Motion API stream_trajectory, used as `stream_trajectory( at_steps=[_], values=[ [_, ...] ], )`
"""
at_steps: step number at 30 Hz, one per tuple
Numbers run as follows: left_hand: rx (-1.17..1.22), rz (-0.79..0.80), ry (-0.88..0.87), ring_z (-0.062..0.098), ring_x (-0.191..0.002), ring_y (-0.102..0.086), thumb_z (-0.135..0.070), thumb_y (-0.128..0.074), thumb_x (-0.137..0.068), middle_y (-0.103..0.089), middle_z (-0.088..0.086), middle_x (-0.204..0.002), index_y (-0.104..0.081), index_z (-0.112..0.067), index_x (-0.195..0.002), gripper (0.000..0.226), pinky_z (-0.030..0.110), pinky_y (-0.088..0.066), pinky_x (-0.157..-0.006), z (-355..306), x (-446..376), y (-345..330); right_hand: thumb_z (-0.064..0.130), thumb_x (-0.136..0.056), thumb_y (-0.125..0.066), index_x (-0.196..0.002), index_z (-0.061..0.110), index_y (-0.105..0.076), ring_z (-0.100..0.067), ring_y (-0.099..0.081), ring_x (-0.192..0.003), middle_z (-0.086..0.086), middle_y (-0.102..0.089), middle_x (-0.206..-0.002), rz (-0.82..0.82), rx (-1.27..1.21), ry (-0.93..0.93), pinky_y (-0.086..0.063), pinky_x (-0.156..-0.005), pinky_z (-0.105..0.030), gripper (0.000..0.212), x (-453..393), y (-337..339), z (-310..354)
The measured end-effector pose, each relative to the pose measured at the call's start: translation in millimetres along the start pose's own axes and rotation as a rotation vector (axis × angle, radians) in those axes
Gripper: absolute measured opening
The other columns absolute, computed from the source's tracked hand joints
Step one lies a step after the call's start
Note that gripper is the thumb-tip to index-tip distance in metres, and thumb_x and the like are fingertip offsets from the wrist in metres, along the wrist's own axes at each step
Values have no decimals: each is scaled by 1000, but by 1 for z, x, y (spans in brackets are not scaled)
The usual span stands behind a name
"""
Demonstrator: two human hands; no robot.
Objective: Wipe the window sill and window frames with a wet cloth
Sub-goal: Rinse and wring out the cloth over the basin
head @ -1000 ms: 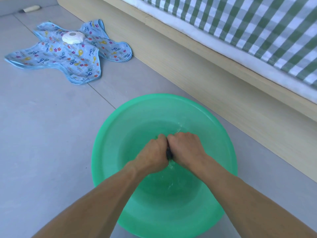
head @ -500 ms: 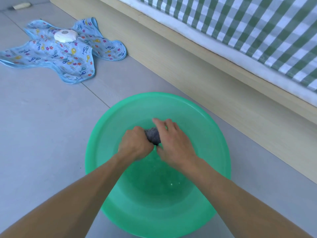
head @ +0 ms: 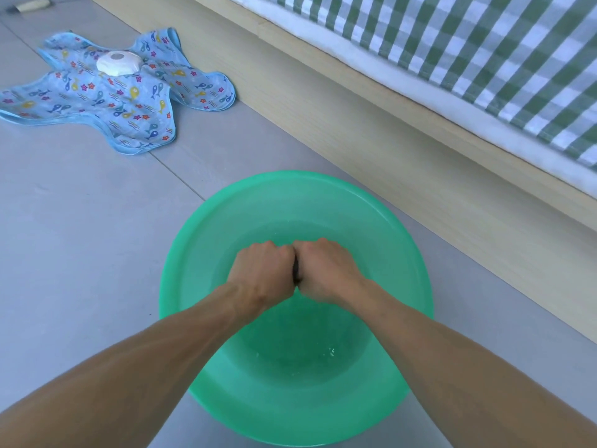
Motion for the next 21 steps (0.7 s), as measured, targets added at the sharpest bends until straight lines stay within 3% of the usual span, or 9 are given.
stream_trajectory(
  at_steps=[2, 5, 7, 9, 11, 14, 17, 19, 21],
  values=[
    [-41, -152, -112, 36, -69, -65, -23, -66, -80, -66, 11, -79, -57, -13, -93, 19, 33, -37, -52, 0, 7, 1, 8, -76, -56, -79, 15, -57, -37, -61, -75, -4, -53, -64, 148, -82, 10, -42, -57, -30, 7, -4, -11, -1],
    [-33, -291, -147, 28, -33, -48, -10, -83, -44, -50, 6, -49, -52, -11, -67, 39, 22, -19, -38, 9, 15, -4, 9, -76, -60, -63, 13, -50, -33, -55, -65, -4, -49, -57, 206, -197, 19, -39, -53, -28, 17, -7, -17, 2],
    [23, -294, -139, 28, -36, -50, -5, -81, -41, -51, 6, -53, -53, -11, -69, 40, 22, -20, -38, 12, 16, -3, 8, -75, -64, -63, 14, -51, -31, -57, -67, -6, -54, -62, 191, -331, 7, -37, -49, -27, 19, -7, -19, 4],
    [-10, -239, -47, 32, -52, -61, -10, -77, -54, -60, 8, -66, -57, -11, -80, 33, 29, -33, -43, 15, 13, 3, 10, -75, -67, -85, 15, -56, -32, -60, -78, -9, -63, -82, 79, -448, -34, -41, -55, -30, 16, -1, -16, 2],
    [104, -6, 243, 34, -77, -66, -20, -67, -73, -65, 11, -85, -59, -14, -92, 21, 32, -43, -59, 30, 8, -2, 9, -75, -67, -120, 17, -50, -32, -58, -98, -9, -61, -110, -114, -444, -24, -48, -75, -34, 50, 12, -15, -1],
    [711, 432, 404, 21, -46, -45, -12, -67, -75, -49, 5, -56, -54, -11, -68, 15, 20, -31, -45, 28, 2, -22, 4, -69, -71, -142, 19, -34, -36, -55, -108, -17, -49, -133, -399, -110, 157, -51, -89, -46, 83, 33, -20, 8],
    [1102, 820, 323, 10, -36, -20, 2, -59, -81, -29, -2, -45, -37, -18, -57, 39, 15, -13, -40, 4, 18, -30, 6, -77, -64, -138, 14, -40, -36, -59, -93, -24, -56, -124, -649, 80, 340, -53, -77, -43, 66, 41, -13, 11],
    [1141, 887, 262, 9, -35, -18, 6, -54, -81, -26, -3, -44, -32, -20, -52, 45, 16, -11, -40, -6, 27, -27, 9, -85, -55, -124, 10, -52, -30, -61, -72, -14, -62, -93, -720, 142, 474, -51, -54, -37, 39, 42, -3, 11],
    [1098, 814, 243, 12, -37, -17, 2, -56, -76, -25, -1, -44, -31, -19, -50, 41, 16, -11, -42, -10, 25, -25, 11, -83, -52, -94, 10, -63, -27, -59, -51, -6, -56, -67, -688, 221, 514, -33, -37, -28, 16, 37, 6, 9]
  ],
)
Point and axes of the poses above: each hand's wrist, its own x-axis away from the middle knuckle, its own y-axis out of the back of the hand, z = x × y, the point moved 6 cm from there along -x, towards the middle knuckle
